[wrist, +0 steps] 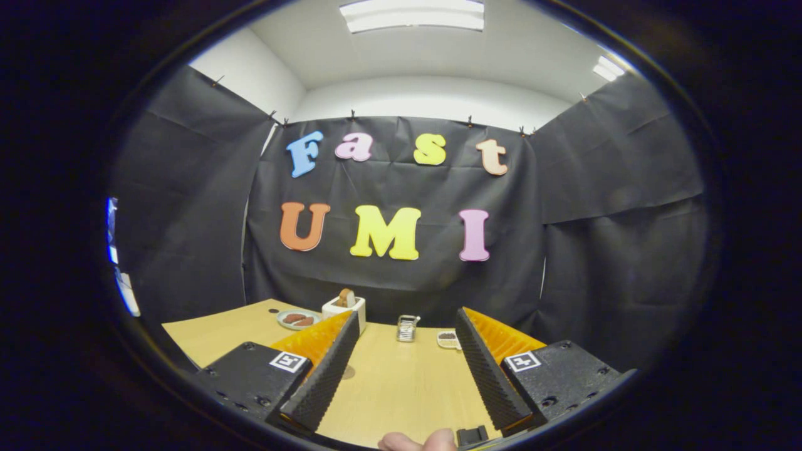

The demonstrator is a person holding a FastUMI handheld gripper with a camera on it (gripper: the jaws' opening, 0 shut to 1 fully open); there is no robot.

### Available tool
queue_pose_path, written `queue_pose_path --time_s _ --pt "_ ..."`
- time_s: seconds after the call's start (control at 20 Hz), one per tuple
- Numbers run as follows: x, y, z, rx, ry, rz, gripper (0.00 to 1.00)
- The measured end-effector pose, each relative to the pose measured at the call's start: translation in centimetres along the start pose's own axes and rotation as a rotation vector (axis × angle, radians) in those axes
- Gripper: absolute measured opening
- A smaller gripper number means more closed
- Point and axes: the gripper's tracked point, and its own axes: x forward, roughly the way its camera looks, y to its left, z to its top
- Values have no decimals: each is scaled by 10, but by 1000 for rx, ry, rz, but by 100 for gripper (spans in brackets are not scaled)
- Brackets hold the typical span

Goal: Take the bottle from table, then pour the juice into the cup, finally place the bottle on the coaster

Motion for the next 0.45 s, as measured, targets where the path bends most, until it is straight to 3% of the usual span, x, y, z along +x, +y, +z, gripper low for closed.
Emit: queue_pose_path --time_s 0.45 --pt "-2 6 4 -15 -3 -15 99"
